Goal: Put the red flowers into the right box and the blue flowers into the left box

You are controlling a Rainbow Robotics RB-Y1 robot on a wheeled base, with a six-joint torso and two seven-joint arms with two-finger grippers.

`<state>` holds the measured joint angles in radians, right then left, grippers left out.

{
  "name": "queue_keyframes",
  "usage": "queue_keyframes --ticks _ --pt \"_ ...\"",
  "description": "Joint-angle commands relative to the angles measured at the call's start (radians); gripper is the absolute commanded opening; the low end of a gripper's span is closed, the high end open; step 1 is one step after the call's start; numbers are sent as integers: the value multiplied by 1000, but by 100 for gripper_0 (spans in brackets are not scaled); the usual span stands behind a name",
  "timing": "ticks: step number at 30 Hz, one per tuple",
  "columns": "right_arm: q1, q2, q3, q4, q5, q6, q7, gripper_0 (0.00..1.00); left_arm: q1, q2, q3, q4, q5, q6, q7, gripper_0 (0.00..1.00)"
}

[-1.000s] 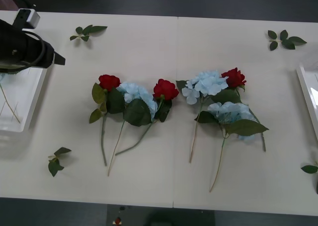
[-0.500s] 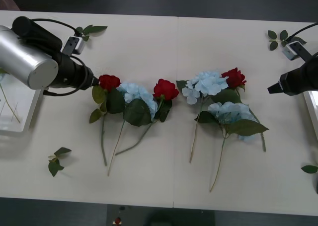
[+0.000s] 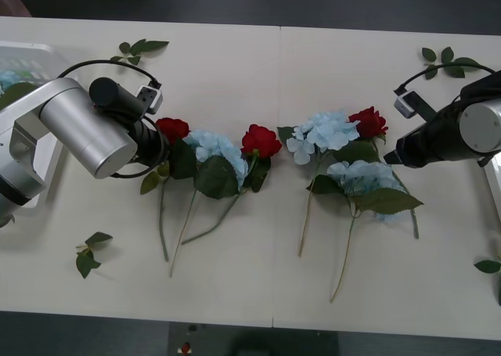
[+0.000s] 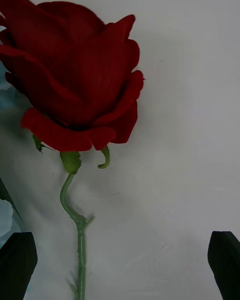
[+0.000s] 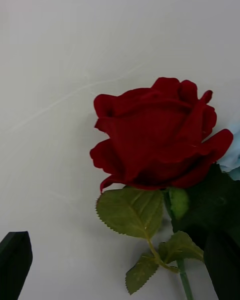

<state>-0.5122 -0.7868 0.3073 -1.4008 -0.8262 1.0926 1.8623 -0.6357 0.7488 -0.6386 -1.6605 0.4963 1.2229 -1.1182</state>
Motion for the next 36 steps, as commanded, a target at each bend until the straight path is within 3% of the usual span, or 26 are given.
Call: queue_keyframes --ticks 1,15,36 --pt "-37 37 -11 -21 42 -3 -14 100 -16 -14 4 -15 -22 -6 40 100" --pt "-40 121 -1 20 191 -5 -51 100 -16 -37 -56 93 -91 -89 72 100" --pt "-89 178 -1 184 202 -68 -66 100 -56 -43 -164 143 -99 -125 129 100"
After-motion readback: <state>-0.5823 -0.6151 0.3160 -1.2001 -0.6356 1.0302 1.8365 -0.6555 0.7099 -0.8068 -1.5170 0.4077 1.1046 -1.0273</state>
